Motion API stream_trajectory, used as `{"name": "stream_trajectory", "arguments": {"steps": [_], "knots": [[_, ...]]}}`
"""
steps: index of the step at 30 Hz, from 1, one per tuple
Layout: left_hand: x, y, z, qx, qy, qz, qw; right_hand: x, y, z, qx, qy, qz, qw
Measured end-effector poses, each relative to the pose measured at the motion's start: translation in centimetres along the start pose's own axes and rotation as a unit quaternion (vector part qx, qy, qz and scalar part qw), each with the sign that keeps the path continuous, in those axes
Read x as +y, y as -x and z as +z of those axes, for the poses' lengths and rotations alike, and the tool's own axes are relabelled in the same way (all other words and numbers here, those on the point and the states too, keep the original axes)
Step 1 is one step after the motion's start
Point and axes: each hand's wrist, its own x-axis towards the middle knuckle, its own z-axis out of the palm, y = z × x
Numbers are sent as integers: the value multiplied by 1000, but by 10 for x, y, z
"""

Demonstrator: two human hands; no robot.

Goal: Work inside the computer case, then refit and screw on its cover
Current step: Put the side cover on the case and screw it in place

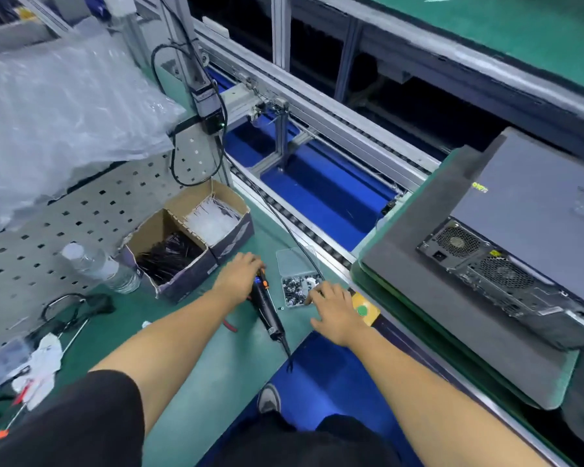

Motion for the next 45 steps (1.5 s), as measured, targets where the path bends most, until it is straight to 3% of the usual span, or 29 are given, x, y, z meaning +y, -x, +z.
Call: {"name": "stream_trajectory", "arguments": {"steps": [3,7,18,22,23,28,31,34,36,38,40,43,45], "knots": [[6,-25,-5,-90,-170,86,977,-9,-5,11,-26,-21,40,999],[10,-55,6,-147,-242,130,950,-13,-8,24,-41,-46,67,996],[4,-81,-1,-195,-294,282,893,-9,-18,45,-34,-81,110,990],[-5,-85,-9,-169,-378,397,819,-10,-18,42,-34,-95,128,987],[-8,-83,-12,-146,-375,411,818,-11,-17,40,-31,-103,137,985],[-22,-94,-28,-72,-275,440,852,-7,-12,23,28,-192,200,960],[-13,-94,-39,-40,-134,339,930,0,-10,9,101,-296,261,913],[37,-92,-48,-4,76,271,960,14,-2,-9,132,-386,261,875],[80,-90,-50,-40,276,206,938,25,5,-20,132,-433,241,859],[117,-86,-51,-102,450,147,875,36,9,-29,143,-455,238,846],[141,-83,-49,-122,527,111,833,47,13,-36,150,-463,249,838],[150,-82,-45,-136,524,87,836,61,16,-38,135,-452,252,845],[139,-82,-38,-130,451,86,879,65,20,-34,114,-450,260,847]]}}
